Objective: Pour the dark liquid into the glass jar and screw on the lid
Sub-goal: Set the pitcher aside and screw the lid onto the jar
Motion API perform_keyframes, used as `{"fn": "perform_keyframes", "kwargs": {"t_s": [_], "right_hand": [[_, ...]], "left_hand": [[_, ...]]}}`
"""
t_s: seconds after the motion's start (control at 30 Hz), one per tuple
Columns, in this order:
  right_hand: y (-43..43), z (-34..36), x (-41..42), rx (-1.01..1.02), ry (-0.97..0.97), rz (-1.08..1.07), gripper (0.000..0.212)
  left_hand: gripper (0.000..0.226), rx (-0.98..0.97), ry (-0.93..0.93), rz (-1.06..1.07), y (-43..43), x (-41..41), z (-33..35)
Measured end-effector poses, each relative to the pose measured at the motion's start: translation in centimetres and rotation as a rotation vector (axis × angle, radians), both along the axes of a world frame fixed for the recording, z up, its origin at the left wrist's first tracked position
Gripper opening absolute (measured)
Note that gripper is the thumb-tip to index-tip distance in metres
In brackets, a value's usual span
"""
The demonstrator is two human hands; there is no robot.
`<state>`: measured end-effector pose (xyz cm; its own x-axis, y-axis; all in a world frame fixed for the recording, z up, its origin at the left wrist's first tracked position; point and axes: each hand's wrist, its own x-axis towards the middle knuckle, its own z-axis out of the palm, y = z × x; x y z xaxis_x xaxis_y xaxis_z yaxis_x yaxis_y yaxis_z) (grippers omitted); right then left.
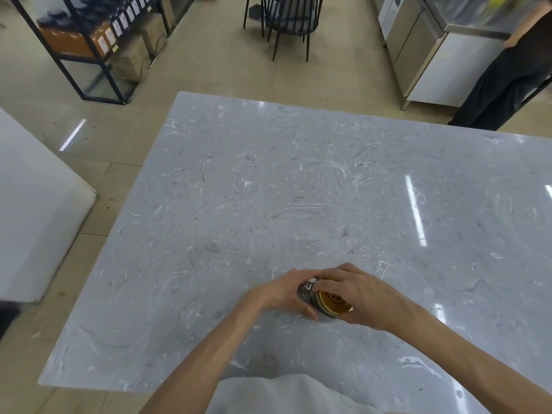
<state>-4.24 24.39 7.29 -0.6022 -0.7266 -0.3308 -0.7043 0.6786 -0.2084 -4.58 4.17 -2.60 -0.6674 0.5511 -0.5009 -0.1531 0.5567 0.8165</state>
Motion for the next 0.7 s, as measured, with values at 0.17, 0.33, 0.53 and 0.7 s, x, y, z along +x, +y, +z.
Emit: {"fn": "perform_keyframes", "kwargs": {"t_s": [0.17,0.33,0.53,0.7], "right_hand": [[-0.4,-0.1,0.2,0.026,0.000,-0.067,0.067],[-0.9,-0.6,1.2,0.030,0.042,-0.149,0.066],[-0.2,0.5,0.4,-0.021,0.022,-0.005,0.066],[-0.6,0.1,0.3,0.000,0.020,-0.020,0.066]], "left_hand": [[0.095,0.033,-0.004,-0.001,-0.2,0.0,-0.1],[0.097,0.015,0.001,-0.020,0.1,-0.1,0.1],[0.093,0.008,-0.003,-0.021,-0.1,-0.4,-0.2],[0.093,-0.004,0.005,-0.021,-0.1,-0.5,-0.8]]}}
